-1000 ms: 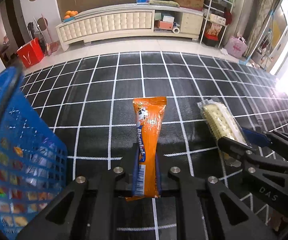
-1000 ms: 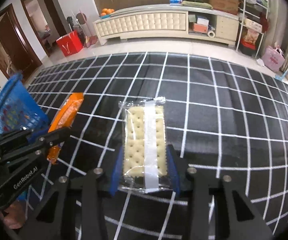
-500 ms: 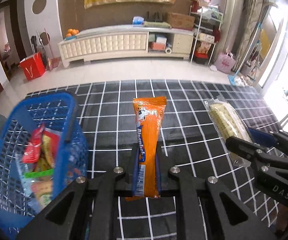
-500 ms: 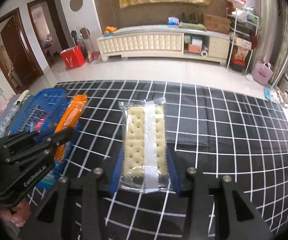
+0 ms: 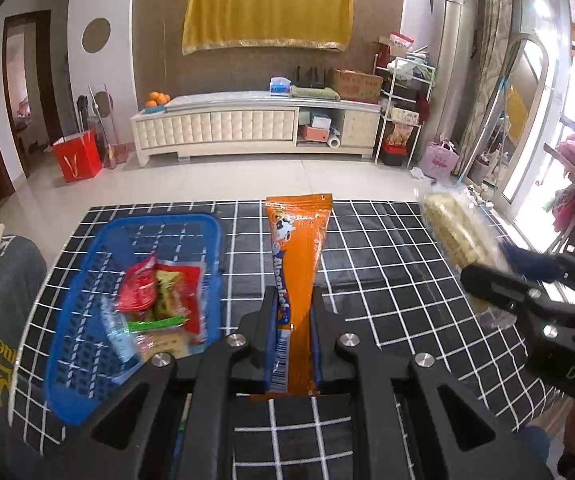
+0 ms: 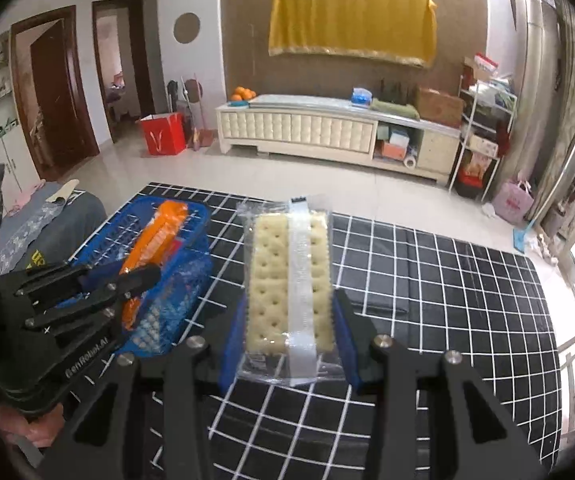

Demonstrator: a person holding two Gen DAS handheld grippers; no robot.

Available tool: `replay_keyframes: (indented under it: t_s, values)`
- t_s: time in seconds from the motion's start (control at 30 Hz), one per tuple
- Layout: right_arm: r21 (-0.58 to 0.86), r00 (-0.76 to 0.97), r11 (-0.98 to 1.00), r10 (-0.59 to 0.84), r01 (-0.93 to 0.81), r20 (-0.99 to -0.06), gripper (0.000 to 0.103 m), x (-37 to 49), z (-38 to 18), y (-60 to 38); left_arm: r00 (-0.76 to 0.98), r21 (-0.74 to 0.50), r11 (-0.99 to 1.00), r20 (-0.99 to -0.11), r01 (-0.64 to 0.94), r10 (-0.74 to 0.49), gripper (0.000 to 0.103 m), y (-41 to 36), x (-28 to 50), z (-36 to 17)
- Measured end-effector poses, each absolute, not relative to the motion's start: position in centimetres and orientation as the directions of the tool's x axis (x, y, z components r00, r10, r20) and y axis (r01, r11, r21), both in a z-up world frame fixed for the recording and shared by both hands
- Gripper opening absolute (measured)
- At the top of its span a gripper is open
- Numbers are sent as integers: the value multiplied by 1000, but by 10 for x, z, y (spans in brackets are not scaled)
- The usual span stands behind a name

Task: Organize snacks
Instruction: 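Carry the orange bar and white cracker pack over the blue basket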

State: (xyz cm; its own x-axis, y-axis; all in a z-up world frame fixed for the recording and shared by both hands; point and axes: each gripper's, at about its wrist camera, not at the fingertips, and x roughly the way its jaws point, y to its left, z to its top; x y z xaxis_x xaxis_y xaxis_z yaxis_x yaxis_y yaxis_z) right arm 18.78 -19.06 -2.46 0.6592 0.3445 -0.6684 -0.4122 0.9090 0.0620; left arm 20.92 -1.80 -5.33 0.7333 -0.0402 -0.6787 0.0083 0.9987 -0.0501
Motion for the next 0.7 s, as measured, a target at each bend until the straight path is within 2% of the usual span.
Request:
replay_keyframes:
  t_s: [0.17, 0.5, 0.6, 0.7]
  values:
    - [31, 677, 901, 347, -432, -649, 47, 171, -21, -167, 737, -31, 999, -674, 24, -39, 12, -6, 182, -48]
    - [81, 654, 874, 417, -479, -632, 47, 157, -9, -127, 749, -23, 1000, -662, 13, -25, 12, 33, 148, -33]
    - [82, 661, 869, 429, -487, -615, 47, 151, -6, -115, 753, -48, 998, -655, 43, -64, 12, 53, 142, -23]
    - [112, 642, 859, 454, -499, -618, 47, 154, -7, -105, 755, -7, 1000, -655, 26, -24, 12, 66, 139, -15]
